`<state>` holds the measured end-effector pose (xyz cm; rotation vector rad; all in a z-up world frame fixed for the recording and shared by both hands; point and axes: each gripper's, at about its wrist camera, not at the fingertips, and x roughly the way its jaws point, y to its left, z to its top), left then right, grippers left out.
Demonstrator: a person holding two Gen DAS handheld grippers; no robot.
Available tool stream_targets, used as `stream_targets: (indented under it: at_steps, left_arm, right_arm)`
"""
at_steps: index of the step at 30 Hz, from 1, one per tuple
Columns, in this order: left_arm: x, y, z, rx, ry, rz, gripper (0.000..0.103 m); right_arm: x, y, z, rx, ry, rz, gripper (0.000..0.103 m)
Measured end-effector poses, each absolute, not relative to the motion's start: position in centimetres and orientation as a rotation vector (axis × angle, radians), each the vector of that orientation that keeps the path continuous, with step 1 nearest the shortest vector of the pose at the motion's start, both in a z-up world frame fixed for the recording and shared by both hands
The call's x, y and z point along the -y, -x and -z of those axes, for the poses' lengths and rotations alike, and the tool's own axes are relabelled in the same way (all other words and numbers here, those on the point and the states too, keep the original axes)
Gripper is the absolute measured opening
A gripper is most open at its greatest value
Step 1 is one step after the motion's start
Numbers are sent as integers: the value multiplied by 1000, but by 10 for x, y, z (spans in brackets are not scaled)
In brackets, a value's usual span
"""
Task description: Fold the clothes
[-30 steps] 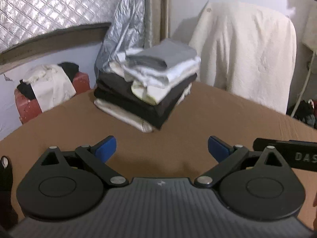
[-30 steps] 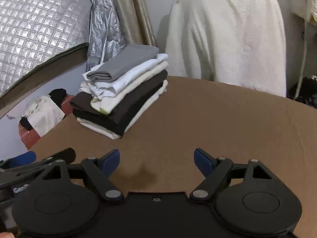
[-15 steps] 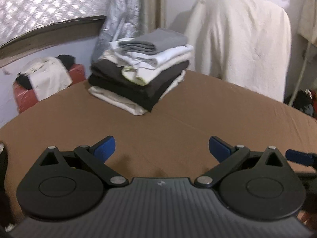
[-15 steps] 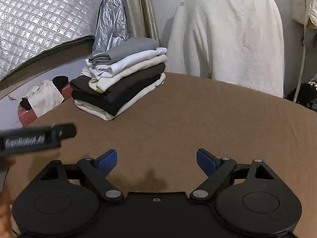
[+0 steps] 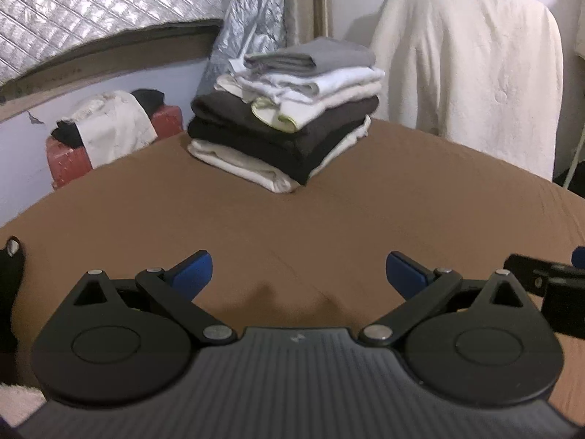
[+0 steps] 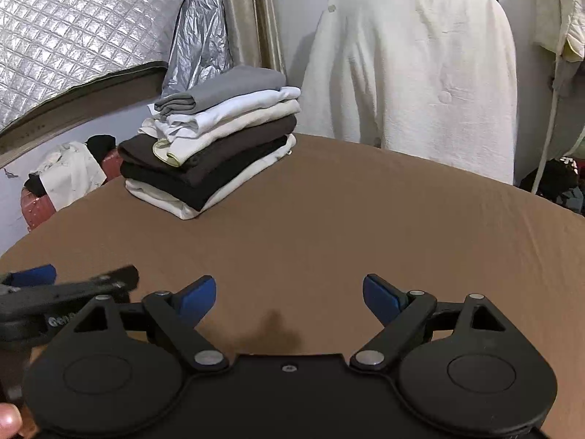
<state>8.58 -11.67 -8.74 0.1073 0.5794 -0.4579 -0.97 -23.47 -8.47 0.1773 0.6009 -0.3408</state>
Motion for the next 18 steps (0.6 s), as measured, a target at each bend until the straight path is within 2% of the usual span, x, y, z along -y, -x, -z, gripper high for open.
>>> stream_targets:
  at_steps: [18]
  left_arm:
    - [126,-92,102,-584,-183,430,103]
  right_arm:
    - [234,2,98,-637,-125,367,91]
